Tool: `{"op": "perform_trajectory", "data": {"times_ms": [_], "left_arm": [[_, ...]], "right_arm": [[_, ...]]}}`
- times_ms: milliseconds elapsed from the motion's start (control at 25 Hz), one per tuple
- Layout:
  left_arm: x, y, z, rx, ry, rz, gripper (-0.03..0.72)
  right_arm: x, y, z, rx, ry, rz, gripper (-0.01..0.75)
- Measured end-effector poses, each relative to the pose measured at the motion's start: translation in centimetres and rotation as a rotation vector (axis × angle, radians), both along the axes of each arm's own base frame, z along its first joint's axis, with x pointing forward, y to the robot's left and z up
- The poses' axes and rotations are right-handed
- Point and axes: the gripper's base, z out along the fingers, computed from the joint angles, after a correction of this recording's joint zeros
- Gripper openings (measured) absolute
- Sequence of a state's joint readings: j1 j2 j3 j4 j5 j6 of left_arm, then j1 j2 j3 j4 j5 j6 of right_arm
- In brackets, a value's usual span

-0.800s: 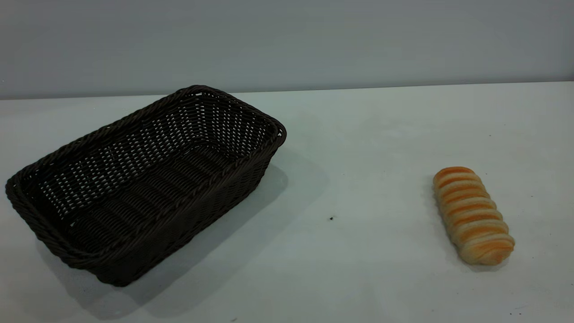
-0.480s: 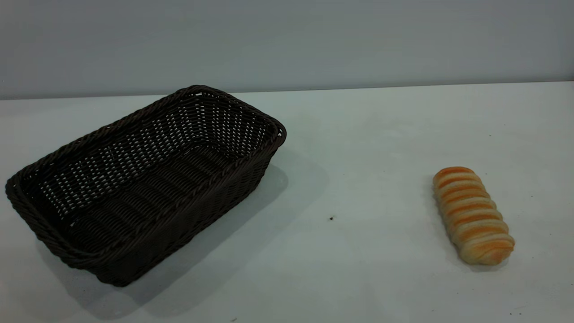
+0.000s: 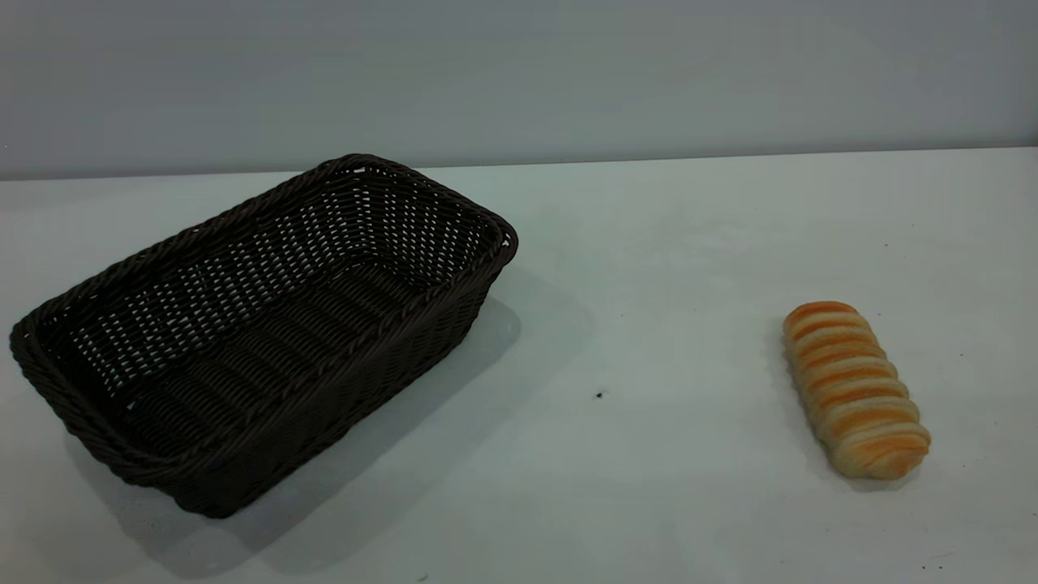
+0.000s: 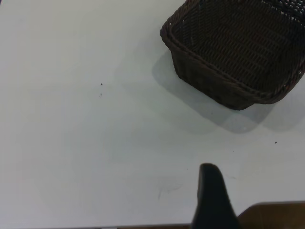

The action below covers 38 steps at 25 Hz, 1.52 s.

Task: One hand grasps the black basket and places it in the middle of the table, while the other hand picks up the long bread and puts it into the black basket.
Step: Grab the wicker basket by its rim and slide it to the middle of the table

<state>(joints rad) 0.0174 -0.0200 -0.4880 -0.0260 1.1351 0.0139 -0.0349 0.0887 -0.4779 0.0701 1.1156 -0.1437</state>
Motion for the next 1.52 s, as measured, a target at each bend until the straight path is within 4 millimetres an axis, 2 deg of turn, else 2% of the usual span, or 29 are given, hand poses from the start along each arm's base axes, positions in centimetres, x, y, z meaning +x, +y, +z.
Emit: {"op": "perform_trajectory", "data": {"times_ms": [880,1040,1160,1240,1520], "left_arm": [[0.0,0.0,0.0,-0.001,-0.001,0.0,0.537],[0.2,-0.1,1.1,-0.029,-0.098,0.004,0.537],[0.6,-0.3,2.0,-0.091,-0.168,0.028,0.537],[1.6,-0.3,2.2,-0.099,-0.142,0.026,0.537],[7.2,-0.2,1.9,-0.097,0.105,0.034,0.537]], "right_arm": [[0.0,0.4,0.1,0.04,-0.004,0.021,0.367],[0.3,0.8,0.8,0.099,-0.063,0.044,0.367],[1.4,0.9,1.3,0.121,-0.068,0.043,0.367],[2.6,1.0,1.3,0.13,-0.036,0.048,0.369],[7.6,1.4,1.7,0.158,0.092,0.118,0.373]]}}
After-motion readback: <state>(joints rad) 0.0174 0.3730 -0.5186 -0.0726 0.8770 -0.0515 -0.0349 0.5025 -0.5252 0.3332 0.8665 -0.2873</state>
